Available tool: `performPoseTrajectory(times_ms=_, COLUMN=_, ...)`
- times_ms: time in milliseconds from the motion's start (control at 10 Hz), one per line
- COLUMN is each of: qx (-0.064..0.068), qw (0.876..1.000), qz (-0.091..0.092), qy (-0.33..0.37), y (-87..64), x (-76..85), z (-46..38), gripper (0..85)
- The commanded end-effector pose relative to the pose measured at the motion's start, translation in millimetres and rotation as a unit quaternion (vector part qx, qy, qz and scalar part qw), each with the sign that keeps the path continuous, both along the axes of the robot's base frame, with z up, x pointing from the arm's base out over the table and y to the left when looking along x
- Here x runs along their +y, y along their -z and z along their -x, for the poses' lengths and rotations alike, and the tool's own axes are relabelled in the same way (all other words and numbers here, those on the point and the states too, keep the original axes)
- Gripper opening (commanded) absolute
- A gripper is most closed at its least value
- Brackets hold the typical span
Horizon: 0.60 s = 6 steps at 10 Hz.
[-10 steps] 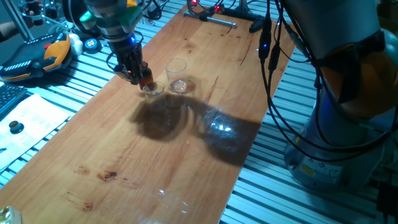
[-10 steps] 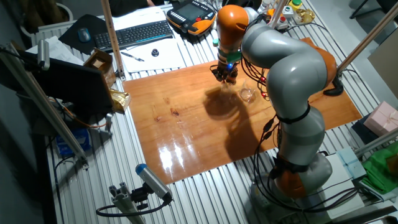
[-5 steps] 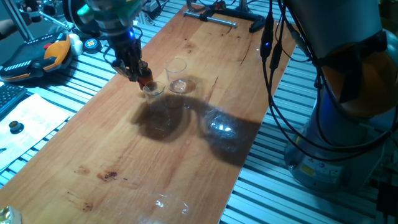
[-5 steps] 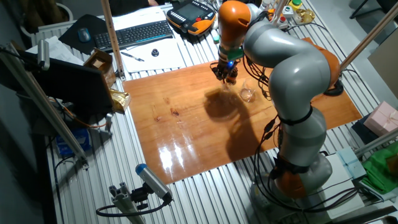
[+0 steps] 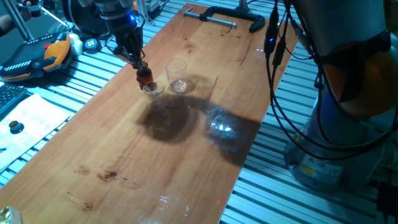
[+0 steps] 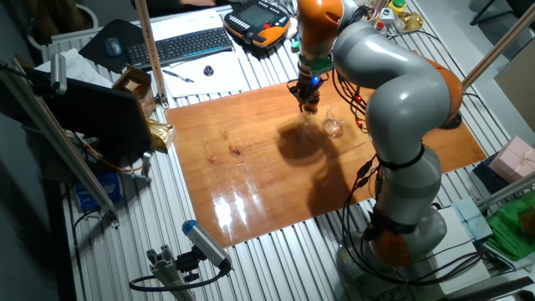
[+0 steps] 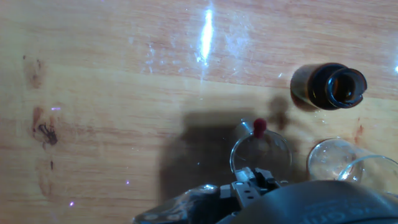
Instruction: Transfer liquid using a dropper
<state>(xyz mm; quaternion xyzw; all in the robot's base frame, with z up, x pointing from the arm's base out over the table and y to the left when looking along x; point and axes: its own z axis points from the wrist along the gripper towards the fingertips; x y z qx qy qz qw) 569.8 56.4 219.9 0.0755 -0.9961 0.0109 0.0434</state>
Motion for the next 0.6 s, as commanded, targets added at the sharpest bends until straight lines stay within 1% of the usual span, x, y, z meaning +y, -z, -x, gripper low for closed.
performPoseTrajectory(times_ms=0, qx=0.004, qw=1.000, qz=-0.004, qy=-0.001, y=0.1, x=0.3, z=0.1, gripper=0.7)
performPoseTrajectory(times_ms=100, qx=0.013, qw=1.000, qz=-0.012, qy=-0.006, y=0.0, x=0.6, z=0.2, gripper=0.7)
performPoseTrajectory(times_ms=200, qx=0.014, qw=1.000, qz=-0.016, qy=-0.007, y=0.1, x=0.7, z=0.1, gripper=0.7)
performPoseTrajectory(times_ms=400, qx=0.004, qw=1.000, qz=-0.013, qy=-0.005, y=0.6, x=0.9, z=0.0, gripper=0.7)
performPoseTrajectory(times_ms=500, qx=0.007, qw=1.000, qz=-0.016, qy=-0.004, y=0.9, x=1.0, z=0.1, gripper=0.7)
